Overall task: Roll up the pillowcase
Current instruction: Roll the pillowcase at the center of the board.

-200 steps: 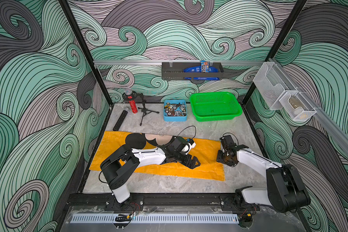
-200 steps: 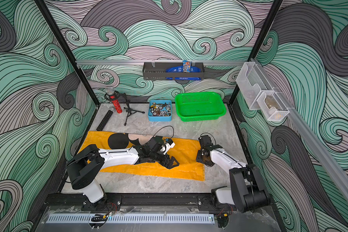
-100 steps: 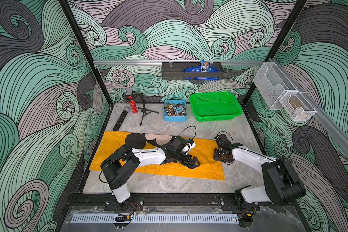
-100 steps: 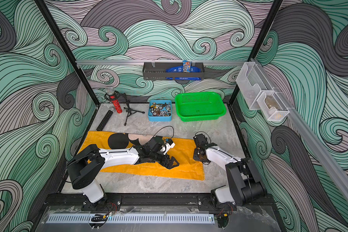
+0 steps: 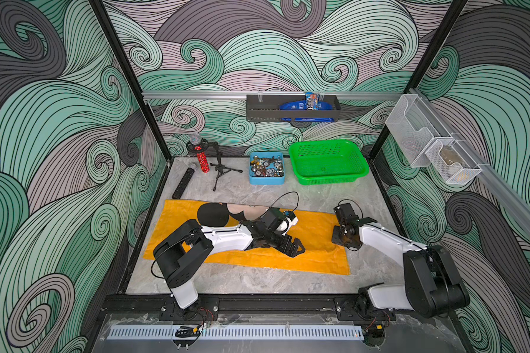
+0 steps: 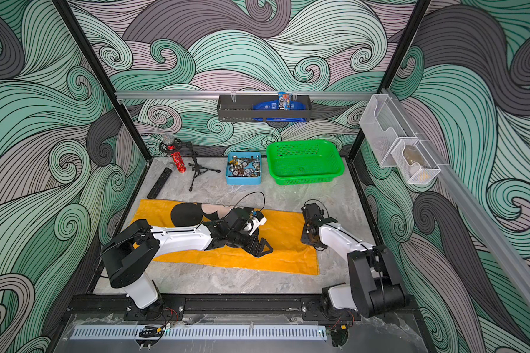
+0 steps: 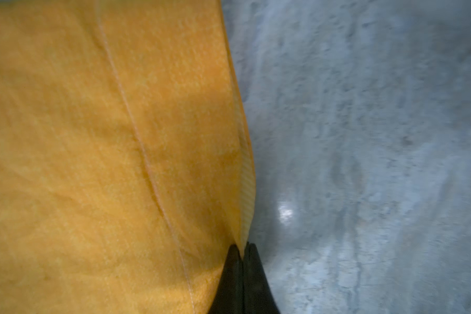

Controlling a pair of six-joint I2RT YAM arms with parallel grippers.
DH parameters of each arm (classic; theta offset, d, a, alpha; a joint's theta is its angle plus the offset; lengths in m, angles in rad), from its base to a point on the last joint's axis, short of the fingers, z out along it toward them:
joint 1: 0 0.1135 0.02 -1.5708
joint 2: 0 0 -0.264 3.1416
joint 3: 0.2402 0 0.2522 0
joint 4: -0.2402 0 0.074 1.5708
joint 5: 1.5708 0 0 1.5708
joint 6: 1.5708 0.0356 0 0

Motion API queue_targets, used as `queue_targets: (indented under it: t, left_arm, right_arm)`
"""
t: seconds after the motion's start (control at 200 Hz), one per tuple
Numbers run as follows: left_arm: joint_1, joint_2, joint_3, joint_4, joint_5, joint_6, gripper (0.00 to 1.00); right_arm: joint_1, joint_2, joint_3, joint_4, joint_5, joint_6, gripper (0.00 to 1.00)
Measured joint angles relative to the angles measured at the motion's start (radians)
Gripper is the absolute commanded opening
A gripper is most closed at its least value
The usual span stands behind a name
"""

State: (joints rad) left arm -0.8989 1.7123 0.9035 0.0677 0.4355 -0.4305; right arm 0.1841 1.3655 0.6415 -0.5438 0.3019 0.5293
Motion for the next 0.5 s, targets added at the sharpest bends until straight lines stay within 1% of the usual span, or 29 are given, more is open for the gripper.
queue_targets:
  t: [0.095,0.21,0.28,0.5]
  left_arm:
    - [0.0,0.0,0.008,-0.002,0.0,0.0,0.97]
    - [0.0,0.0,0.026,-0.001,0.0,0.0,0.97]
    - [0.001,0.0,0.03,0.0,0.0,0.0,0.97]
    - [0.014,0.0,0.03,-0.004,-0.001,0.0,0.97]
  right_arm:
    - [-0.035,-0.013,0.005,-0.027,0.021,-0.011,0.0]
    - [-0.033,-0.013,0.035,-0.068,0.027,-0.018,0.0]
    - [-0.017,-0.013,0.063,-0.092,0.032,-0.017,0.0]
    - [0.09,0.0,0.132,-0.139,0.053,0.027,0.0]
